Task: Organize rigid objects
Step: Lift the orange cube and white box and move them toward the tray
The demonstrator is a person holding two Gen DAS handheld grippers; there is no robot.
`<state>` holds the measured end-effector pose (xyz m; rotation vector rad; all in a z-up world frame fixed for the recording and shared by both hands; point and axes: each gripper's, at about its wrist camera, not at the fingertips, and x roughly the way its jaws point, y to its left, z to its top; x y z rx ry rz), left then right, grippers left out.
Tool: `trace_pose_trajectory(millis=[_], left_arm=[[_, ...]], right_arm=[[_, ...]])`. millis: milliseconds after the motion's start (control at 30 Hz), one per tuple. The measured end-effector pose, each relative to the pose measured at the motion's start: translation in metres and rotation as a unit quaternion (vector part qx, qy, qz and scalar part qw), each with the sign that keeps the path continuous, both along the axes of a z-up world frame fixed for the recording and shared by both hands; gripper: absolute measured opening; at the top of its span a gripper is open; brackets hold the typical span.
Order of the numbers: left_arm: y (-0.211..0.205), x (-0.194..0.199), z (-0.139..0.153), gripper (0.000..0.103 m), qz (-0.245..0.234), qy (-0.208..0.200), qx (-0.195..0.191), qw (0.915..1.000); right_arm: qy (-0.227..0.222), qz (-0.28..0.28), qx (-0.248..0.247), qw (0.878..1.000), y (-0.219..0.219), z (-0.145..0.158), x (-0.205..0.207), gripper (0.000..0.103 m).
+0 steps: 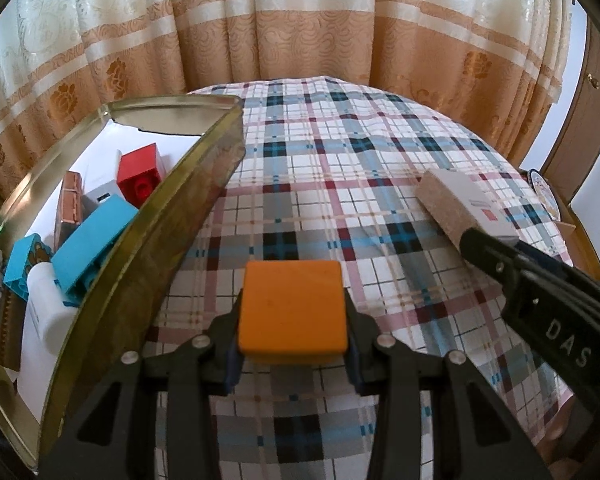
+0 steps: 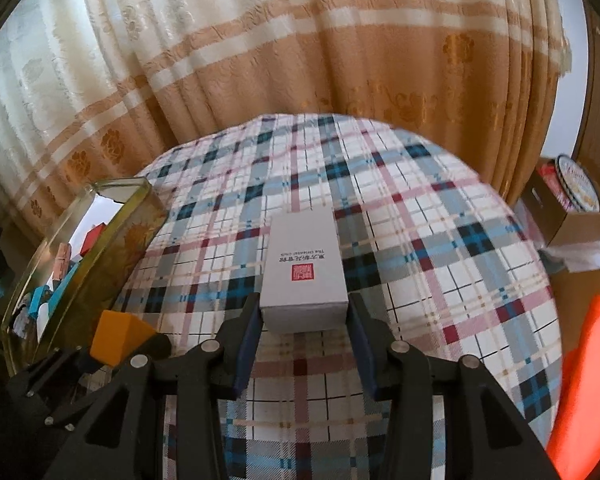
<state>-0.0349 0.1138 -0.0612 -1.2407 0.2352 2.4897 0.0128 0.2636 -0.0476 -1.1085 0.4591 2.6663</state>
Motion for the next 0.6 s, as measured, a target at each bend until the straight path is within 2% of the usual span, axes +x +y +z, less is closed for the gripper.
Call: trace_pose_trajectory(millis=[200,333,600], left_arm=[[-0.007,0.001,0.0,0.04,0.011,-0.005,0.01,0.9999],[-0.007,0.004,0.0,0.04,0.011,-0.004,0.008,0.9999],[-0.008,0.01,0.003,0.04,0.007,0.004,0.009,0.9999]], right_arm=[[0.016,0.004,-0.004,1.0,-0.005,0.005,0.007,0.045],[0.007,0.016,-0.019,1.0,-0.012,-0.002,0.006,0.045],[0.022,0.034,-0.011,0.999,-0.025,0.005,0.009,0.045]])
